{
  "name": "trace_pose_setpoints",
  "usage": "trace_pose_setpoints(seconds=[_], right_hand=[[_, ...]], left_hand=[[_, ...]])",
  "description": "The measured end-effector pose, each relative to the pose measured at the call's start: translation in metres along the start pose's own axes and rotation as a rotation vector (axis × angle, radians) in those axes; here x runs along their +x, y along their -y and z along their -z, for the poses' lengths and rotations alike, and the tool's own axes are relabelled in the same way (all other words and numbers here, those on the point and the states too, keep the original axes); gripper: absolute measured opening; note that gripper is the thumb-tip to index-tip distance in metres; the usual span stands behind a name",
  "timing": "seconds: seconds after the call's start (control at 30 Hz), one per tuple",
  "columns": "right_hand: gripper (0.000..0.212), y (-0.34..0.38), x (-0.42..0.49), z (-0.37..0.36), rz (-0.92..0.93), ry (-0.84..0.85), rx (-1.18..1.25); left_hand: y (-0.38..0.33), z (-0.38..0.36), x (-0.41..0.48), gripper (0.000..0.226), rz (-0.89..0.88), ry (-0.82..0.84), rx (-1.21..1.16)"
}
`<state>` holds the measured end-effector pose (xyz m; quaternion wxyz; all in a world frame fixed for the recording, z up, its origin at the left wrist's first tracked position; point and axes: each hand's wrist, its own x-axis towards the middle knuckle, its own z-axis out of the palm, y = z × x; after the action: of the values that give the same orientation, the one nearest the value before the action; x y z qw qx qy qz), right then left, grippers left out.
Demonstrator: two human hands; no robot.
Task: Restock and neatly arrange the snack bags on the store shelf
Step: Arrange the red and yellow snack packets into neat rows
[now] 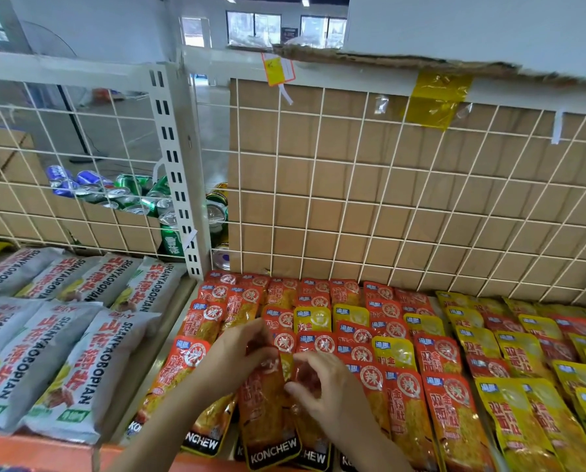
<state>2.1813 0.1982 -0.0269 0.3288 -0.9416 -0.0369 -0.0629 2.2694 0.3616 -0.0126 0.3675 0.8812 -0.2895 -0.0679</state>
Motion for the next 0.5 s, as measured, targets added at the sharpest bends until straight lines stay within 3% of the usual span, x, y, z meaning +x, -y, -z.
trace_pose_setpoints(seconds=[0.1,0.2,0.3,0.4,0.5], right_hand=[[0.052,0.003,0.000,0.005,-0.090,0.018,0.152],[0.033,0.008,-0.001,0.008,-0.154,0.096,0.389],[0.019,0.005,-0.004,0.012,-0.199,0.055,0.538],[0.022,-0.010,-0.010,0.023,-0.299,-0.058,0.503],[0.036,-0.031,-0.021,0.037,-0.367,-0.192,0.364]], left_hand=[[-0.013,0.005,0.002,0.009,-0.046,0.007,-0.178],[-0.026,0.003,0.004,0.008,-0.088,0.010,-0.276],[-0.028,-0.002,0.006,0.009,-0.059,-0.035,-0.332],[-0.017,-0.003,0.005,0.005,-0.029,-0.098,-0.133],[-0.004,-0.003,0.000,0.026,-0.029,-0.002,0.161]])
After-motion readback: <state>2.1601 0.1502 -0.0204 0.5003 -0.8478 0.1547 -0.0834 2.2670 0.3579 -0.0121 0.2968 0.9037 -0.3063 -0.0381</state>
